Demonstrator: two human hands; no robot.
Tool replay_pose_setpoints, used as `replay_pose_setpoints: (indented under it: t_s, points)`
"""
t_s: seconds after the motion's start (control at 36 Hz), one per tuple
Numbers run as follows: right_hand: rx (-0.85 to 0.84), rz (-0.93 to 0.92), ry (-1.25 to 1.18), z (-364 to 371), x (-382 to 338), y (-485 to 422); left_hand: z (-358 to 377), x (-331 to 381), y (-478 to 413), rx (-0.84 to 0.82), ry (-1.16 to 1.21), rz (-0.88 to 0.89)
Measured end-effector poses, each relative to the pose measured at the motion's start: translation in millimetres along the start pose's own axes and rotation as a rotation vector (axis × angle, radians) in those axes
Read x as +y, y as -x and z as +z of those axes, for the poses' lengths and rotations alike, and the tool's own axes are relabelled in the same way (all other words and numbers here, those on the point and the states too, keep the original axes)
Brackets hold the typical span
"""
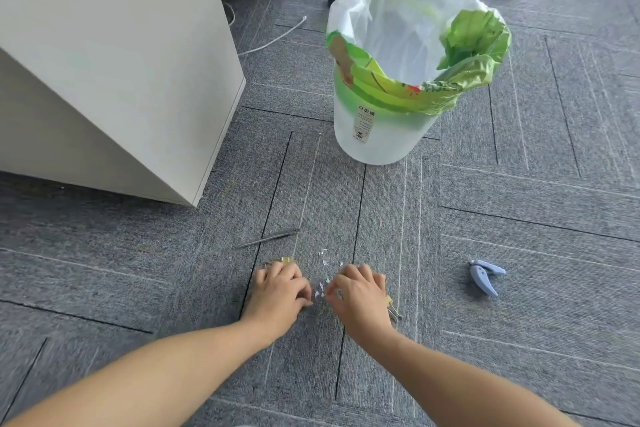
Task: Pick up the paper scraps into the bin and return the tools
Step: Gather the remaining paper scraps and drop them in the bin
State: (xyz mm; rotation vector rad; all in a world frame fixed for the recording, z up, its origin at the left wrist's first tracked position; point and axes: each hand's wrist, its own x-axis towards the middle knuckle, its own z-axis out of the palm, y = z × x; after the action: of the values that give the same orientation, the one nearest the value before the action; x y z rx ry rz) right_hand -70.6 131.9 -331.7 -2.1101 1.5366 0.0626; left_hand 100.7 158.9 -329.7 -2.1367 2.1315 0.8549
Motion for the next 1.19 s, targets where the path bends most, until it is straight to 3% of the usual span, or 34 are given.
replay_pose_setpoints:
  t_s: [0.42, 0.83, 1.19]
  points:
    - [0.037, -0.018, 0.022, 4.0, -3.4, -7.7, 0.4, 12.5, -1.8, 0.037, 0.013, -0.087]
    - [0.06, 0.077, -0.061, 2.6, -8.7, -9.3, 2.8, 11.2, -4.4, 0.086, 0.057, -0.191]
    - [0.034, 0.066, -0.004, 4.9, -6.2, -9.0, 2.6, 12.8, -7.3, 0.091, 0.051, -0.179]
